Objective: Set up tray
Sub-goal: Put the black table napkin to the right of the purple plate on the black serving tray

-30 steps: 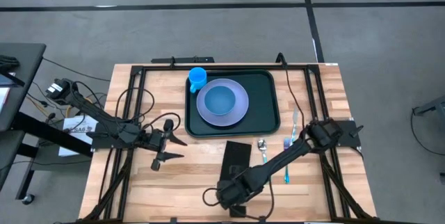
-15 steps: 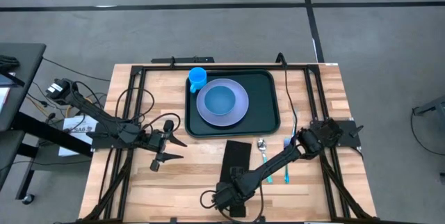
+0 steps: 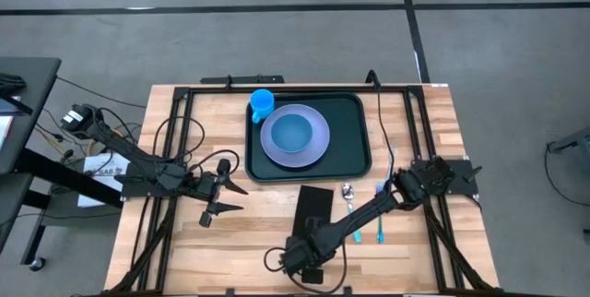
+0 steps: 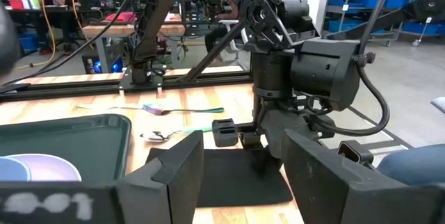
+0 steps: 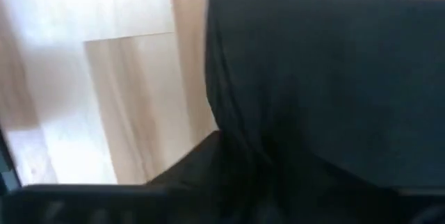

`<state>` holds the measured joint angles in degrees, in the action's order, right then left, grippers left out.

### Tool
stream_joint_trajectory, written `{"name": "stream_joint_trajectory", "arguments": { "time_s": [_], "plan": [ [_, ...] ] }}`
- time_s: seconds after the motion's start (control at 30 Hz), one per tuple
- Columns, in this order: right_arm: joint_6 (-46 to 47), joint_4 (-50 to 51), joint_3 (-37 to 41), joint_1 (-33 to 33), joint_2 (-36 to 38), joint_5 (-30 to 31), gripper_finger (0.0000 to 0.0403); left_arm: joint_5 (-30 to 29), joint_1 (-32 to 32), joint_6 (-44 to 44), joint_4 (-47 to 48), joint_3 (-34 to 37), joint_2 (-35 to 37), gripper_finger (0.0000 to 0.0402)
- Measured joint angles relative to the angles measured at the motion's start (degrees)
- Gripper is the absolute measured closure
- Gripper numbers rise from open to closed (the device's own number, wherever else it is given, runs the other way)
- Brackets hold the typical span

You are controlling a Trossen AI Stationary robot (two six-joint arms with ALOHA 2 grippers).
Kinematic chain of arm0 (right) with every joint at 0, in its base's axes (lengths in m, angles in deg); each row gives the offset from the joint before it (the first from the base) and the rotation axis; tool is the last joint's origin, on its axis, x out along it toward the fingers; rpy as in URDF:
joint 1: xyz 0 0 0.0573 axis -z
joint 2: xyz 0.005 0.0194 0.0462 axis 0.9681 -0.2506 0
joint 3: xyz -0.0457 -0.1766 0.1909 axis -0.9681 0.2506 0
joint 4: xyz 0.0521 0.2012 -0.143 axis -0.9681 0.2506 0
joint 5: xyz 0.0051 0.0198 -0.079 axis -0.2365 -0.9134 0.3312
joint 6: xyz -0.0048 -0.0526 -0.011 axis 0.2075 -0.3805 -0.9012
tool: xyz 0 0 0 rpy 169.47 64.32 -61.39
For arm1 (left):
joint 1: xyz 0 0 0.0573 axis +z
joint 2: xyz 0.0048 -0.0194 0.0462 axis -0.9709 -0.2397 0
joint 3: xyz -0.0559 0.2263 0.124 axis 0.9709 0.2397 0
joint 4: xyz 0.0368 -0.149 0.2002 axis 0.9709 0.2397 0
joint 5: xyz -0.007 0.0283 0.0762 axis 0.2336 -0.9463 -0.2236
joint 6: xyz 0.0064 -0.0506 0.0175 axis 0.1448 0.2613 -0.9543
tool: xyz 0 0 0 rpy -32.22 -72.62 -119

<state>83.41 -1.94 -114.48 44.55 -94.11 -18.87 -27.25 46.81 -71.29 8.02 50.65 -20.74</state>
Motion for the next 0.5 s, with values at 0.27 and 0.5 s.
{"name": "stream_joint_trajectory", "arguments": {
  "time_s": [0.27, 0.5],
  "plan": [
    [2.68, 1.06, 0.08, 0.68, 1.01, 0.12, 0.0388, -0.02, -0.02, 0.02, -0.02, 0.00, 0.00, 0.0221],
    [2.59, 12.87, -8.57, -0.37, -0.35, -0.55, 0.0396, 0.09, -0.01, 0.37, 0.00, 0.02, 0.00, 0.0221]
  ]
}}
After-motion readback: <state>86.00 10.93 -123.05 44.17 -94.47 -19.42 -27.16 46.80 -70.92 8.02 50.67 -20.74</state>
